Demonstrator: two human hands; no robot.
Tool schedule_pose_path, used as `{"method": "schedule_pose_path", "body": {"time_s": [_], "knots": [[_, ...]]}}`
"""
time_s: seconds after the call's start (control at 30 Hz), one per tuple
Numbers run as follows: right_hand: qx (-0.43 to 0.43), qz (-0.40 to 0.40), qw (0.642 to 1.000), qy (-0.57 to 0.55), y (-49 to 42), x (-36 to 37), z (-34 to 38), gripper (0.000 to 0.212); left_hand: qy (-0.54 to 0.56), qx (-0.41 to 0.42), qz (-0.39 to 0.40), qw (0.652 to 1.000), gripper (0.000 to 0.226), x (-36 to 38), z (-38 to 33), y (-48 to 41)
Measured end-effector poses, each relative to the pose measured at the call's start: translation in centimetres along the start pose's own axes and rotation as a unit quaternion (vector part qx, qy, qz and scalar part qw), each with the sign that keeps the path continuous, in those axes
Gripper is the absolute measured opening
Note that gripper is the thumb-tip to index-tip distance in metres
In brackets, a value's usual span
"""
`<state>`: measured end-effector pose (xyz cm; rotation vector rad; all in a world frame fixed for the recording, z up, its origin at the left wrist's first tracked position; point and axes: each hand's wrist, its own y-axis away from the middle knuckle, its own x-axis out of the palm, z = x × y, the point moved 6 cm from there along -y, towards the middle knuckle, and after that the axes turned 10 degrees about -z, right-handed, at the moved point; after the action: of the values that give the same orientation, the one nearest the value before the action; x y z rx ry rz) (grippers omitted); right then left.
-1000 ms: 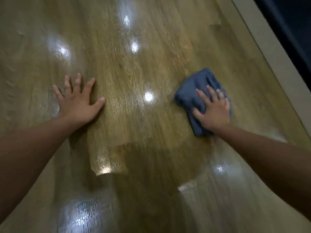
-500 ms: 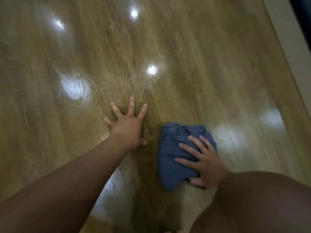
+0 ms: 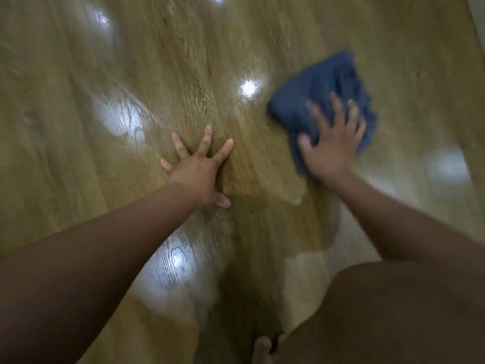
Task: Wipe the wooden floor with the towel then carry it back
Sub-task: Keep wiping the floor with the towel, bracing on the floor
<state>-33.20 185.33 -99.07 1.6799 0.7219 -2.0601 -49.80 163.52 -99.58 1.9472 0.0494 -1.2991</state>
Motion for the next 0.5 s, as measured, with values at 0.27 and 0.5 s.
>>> {"method": "schedule_pose_path", "body": {"time_s": [0.27,0.5], "knots": [[-0.249,0.035,0.968,-0.011,6.2,-2.9,-3.7,0.075,0.0,0.075,-0.03,0.997,0.112,-1.8,2.6,1.0],[0.098,0.016,0.995,0.028,9.8,-2.1,0.0,0.069,0.154,0.061,-0.242,0.956,0.065,-1.7,8.3,9.2]]}}
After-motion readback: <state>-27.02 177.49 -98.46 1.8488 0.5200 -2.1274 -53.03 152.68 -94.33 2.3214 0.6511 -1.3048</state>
